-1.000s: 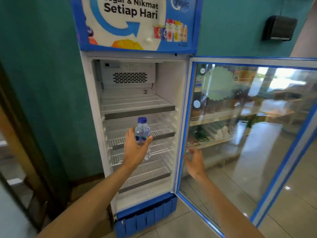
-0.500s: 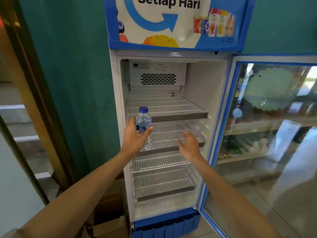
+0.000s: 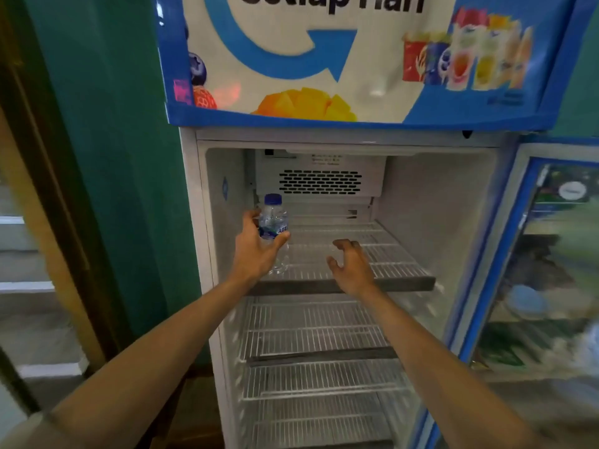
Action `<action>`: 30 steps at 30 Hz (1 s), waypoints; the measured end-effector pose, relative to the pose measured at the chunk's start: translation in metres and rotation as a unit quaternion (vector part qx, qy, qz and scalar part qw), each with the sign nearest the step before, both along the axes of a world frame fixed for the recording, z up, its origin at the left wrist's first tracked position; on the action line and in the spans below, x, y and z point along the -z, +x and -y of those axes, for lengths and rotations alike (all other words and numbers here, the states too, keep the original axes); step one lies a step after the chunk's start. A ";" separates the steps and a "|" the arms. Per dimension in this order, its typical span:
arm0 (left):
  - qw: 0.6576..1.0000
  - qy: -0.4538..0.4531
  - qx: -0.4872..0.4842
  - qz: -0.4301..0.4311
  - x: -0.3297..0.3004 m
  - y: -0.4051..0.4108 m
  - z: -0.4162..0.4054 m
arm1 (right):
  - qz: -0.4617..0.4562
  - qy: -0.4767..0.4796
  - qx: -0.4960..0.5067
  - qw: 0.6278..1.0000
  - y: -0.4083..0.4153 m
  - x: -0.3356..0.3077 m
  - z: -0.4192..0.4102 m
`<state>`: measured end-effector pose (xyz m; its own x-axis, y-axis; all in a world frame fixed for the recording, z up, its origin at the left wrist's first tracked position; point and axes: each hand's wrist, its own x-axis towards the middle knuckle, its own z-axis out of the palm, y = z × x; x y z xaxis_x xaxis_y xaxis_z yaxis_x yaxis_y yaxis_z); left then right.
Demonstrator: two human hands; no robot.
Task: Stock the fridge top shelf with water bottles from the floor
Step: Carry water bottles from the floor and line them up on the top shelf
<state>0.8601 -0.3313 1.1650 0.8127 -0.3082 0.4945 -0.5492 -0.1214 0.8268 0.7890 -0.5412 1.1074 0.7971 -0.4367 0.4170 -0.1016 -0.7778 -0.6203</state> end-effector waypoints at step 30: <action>0.985 0.108 0.025 -0.131 0.042 0.096 0.027 | -0.075 0.011 -0.092 0.993 0.096 0.036 0.008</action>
<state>0.9564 -0.3584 1.1230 0.8851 -0.4254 0.1890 -0.3303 -0.2878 0.8989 0.8849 -0.5491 1.0719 0.9166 -0.2856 0.2797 -0.0516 -0.7784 -0.6256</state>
